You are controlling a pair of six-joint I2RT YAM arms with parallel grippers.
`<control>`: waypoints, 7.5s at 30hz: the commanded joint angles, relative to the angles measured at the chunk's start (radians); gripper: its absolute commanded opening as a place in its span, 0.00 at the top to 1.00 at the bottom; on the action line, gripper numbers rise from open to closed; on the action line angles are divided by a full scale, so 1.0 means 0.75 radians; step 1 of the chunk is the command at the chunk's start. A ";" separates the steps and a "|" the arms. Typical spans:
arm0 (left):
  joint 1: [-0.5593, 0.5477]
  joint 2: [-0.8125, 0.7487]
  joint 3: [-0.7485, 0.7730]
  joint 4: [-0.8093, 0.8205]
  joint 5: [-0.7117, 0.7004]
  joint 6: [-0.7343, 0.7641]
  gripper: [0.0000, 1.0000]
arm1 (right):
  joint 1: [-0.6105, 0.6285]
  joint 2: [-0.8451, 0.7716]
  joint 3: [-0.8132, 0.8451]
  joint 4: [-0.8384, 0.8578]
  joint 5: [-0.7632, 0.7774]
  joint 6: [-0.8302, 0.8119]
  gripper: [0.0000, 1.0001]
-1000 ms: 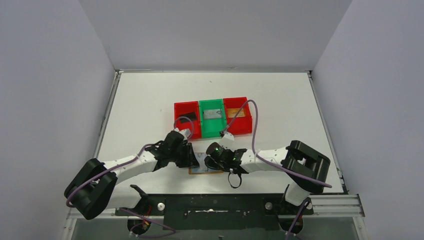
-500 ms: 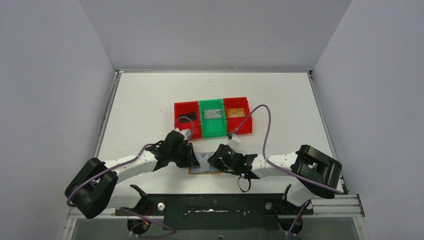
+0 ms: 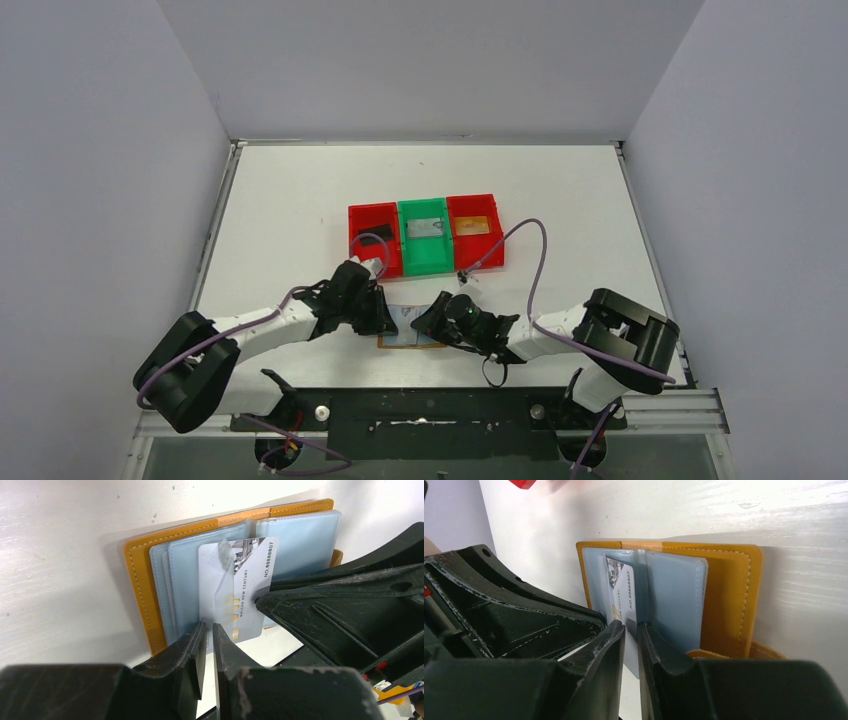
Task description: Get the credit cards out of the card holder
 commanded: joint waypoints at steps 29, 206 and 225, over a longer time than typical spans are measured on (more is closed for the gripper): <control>-0.011 -0.205 0.096 -0.098 -0.063 0.026 0.66 | -0.012 -0.610 0.008 -0.424 0.331 -0.174 1.00; 0.304 -0.895 0.229 -0.483 -0.895 0.358 0.07 | 0.242 0.493 1.052 -1.316 0.500 -0.193 0.59; 0.311 -0.836 0.137 -0.332 -0.336 0.204 0.03 | 0.020 0.071 0.271 -0.128 0.090 -0.119 0.78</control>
